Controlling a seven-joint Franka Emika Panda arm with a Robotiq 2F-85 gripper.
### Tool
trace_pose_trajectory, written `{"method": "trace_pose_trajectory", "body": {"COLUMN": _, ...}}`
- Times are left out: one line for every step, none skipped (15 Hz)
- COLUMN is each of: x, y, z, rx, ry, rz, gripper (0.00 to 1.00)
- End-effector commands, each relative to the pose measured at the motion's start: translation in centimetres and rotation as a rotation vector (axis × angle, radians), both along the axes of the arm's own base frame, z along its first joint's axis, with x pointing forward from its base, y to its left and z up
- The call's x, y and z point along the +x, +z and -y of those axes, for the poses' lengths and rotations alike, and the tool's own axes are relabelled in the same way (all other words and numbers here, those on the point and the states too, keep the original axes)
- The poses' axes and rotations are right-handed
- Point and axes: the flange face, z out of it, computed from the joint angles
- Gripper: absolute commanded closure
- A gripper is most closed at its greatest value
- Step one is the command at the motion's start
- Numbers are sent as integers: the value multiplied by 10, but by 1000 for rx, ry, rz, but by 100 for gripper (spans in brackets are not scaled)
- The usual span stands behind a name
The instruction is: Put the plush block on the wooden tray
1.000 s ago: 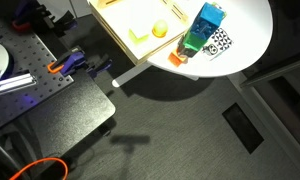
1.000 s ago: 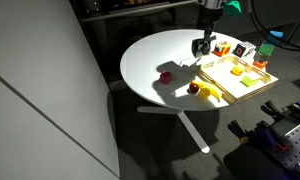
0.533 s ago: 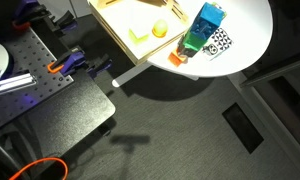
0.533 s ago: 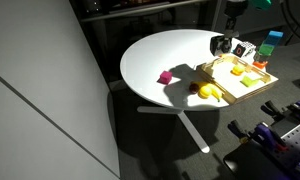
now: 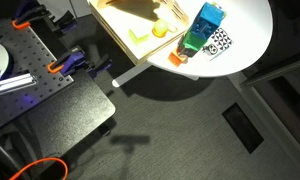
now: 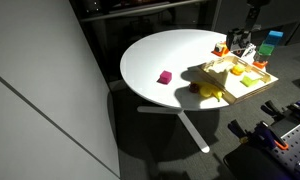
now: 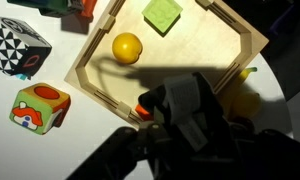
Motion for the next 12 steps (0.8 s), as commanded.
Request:
{"method": "trace_pose_trajectory", "body": {"x": -18, "y": 21, "z": 8, "rx": 8, "ry": -26, "rz": 33, "gripper": 23}}
{"method": "trace_pose_trajectory", "body": {"x": -20, "y": 26, "z": 9, "rx": 10, "ry": -32, "rz": 44, "gripper": 13}}
{"method": "trace_pose_trajectory", "body": {"x": -21, "y": 30, "z": 10, "rx": 8, "ry": -38, "rz": 53, "gripper": 7}}
{"method": "trace_pose_trajectory", "body": {"x": -22, "y": 35, "z": 11, "rx": 6, "ry": -44, "rz": 63, "gripper": 1}}
{"method": "trace_pose_trajectory", "body": {"x": -23, "y": 40, "z": 11, "rx": 5, "ry": -50, "rz": 71, "gripper": 0}}
{"method": "trace_pose_trajectory", "body": {"x": -23, "y": 44, "z": 12, "rx": 3, "ry": -60, "rz": 79, "gripper": 0}}
{"method": "trace_pose_trajectory", "body": {"x": -23, "y": 48, "z": 12, "rx": 0, "ry": -73, "rz": 83, "gripper": 0}}
{"method": "trace_pose_trajectory", "body": {"x": -23, "y": 52, "z": 11, "rx": -8, "ry": -95, "rz": 91, "gripper": 0}}
{"method": "trace_pose_trajectory", "body": {"x": -23, "y": 56, "z": 11, "rx": -13, "ry": -123, "rz": 97, "gripper": 0}}
{"method": "trace_pose_trajectory", "body": {"x": -23, "y": 58, "z": 10, "rx": -20, "ry": -157, "rz": 101, "gripper": 0}}
{"method": "trace_pose_trajectory", "body": {"x": -24, "y": 61, "z": 10, "rx": -23, "ry": -192, "rz": 104, "gripper": 0}}
{"method": "trace_pose_trajectory", "body": {"x": -24, "y": 63, "z": 8, "rx": -21, "ry": -229, "rz": 103, "gripper": 0}}
